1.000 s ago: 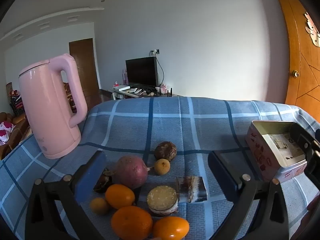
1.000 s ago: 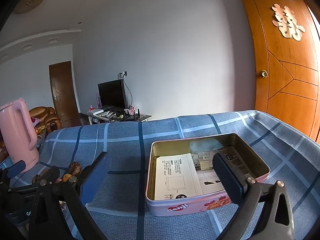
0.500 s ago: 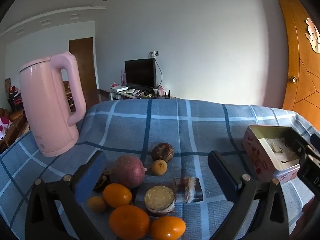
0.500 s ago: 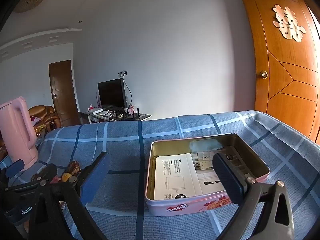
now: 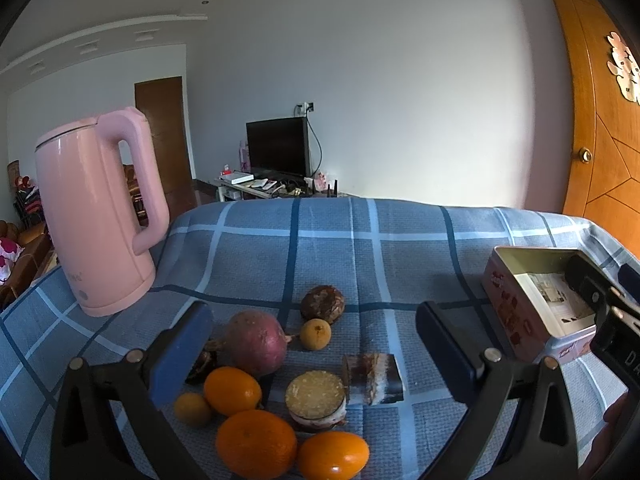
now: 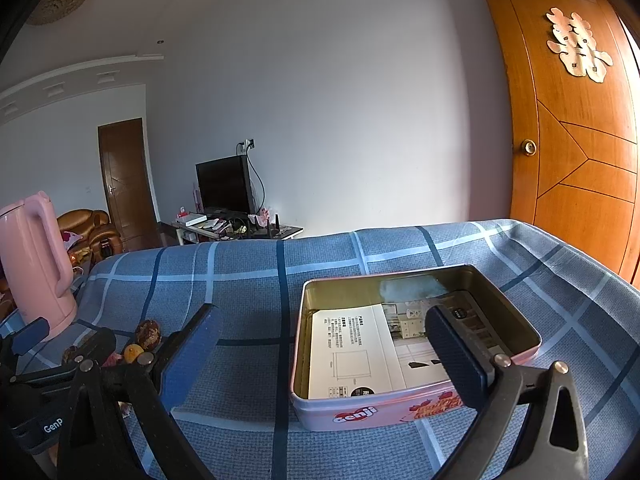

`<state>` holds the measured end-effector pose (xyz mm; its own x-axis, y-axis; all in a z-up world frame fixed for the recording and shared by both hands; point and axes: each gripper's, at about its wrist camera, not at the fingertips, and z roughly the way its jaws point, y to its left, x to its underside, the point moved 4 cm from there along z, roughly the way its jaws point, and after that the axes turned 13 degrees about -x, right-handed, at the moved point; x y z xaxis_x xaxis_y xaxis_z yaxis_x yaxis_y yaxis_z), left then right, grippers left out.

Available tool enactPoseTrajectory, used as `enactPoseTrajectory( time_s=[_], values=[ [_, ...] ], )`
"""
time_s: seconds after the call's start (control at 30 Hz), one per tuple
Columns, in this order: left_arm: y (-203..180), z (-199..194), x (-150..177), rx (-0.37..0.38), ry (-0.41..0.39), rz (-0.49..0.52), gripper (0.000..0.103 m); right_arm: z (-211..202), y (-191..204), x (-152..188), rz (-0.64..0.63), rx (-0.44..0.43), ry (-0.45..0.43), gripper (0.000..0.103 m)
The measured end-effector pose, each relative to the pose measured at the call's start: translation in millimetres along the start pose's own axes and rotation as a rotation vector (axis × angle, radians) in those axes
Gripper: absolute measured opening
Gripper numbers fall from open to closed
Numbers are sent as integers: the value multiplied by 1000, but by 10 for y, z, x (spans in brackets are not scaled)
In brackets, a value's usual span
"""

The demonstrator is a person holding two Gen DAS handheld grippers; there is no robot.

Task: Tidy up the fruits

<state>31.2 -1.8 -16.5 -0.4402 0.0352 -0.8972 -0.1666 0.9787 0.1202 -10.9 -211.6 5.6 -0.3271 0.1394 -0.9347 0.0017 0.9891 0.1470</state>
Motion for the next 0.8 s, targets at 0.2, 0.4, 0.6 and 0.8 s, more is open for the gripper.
enactPoseTrajectory(
  time_s=[0.2, 0.4, 0.6, 0.8],
  values=[
    [8, 0, -1, 1, -1, 0, 103, -5, -17, 6, 3, -1, 4, 102],
    [7, 0, 0, 1, 0, -1, 103, 11, -20, 9, 7, -2, 8, 102],
    [9, 0, 1, 2, -1, -1, 103, 9, -20, 10, 7, -2, 8, 102],
    [9, 1, -1, 1, -1, -1, 103, 11, -24, 10, 7, -2, 7, 102]
  ],
)
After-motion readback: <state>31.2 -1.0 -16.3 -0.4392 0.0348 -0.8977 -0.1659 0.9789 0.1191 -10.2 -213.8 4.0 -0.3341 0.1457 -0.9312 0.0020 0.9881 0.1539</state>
